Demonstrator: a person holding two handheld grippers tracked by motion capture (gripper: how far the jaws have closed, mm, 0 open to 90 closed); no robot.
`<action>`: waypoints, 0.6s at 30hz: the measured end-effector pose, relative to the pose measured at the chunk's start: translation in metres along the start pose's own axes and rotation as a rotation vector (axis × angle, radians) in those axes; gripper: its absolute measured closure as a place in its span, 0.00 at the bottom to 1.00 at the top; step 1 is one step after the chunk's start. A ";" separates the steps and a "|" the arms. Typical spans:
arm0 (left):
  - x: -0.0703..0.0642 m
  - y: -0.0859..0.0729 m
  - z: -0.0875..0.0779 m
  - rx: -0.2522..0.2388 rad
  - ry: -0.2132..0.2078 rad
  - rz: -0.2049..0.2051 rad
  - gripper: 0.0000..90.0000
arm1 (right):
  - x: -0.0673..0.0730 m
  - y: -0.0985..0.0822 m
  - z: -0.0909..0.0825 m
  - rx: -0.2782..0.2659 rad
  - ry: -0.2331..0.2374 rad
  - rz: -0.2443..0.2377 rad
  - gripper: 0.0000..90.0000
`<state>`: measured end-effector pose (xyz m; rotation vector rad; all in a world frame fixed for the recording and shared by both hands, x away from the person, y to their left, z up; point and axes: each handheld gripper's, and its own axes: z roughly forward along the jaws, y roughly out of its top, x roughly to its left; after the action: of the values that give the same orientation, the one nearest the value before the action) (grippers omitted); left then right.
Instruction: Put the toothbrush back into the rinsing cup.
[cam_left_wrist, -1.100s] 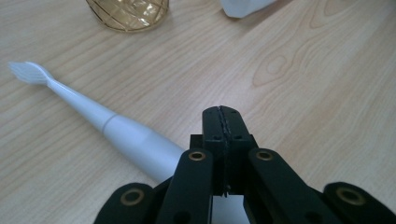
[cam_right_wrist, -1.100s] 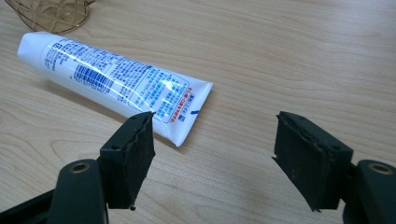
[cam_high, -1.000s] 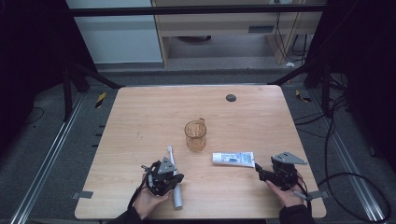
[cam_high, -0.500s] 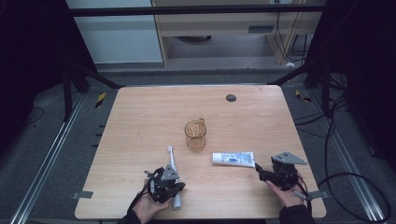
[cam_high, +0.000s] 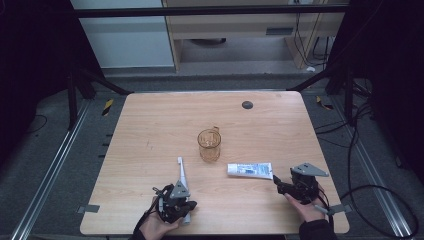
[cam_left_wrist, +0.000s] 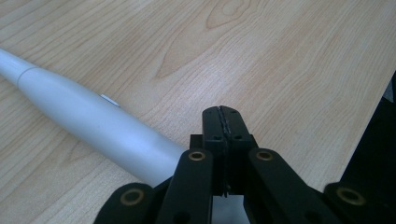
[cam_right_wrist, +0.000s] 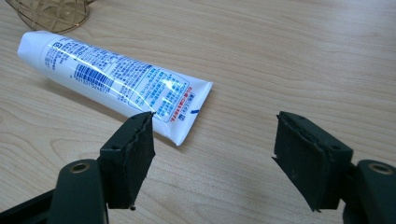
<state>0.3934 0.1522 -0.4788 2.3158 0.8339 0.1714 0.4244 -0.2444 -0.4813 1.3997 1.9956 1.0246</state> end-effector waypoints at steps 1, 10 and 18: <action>0.000 0.000 0.000 -0.003 0.001 -0.001 0.99 | 0.000 0.000 0.000 0.002 0.000 0.002 0.32; 0.000 -0.003 -0.003 0.010 -0.003 0.000 1.00 | 0.000 0.000 0.000 0.005 0.004 0.005 0.32; 0.001 -0.007 -0.006 0.008 -0.005 -0.009 1.00 | 0.000 0.000 0.000 0.004 0.003 0.002 0.32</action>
<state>0.3884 0.1595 -0.4787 2.3189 0.8442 0.1587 0.4243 -0.2441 -0.4813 1.4032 1.9997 1.0242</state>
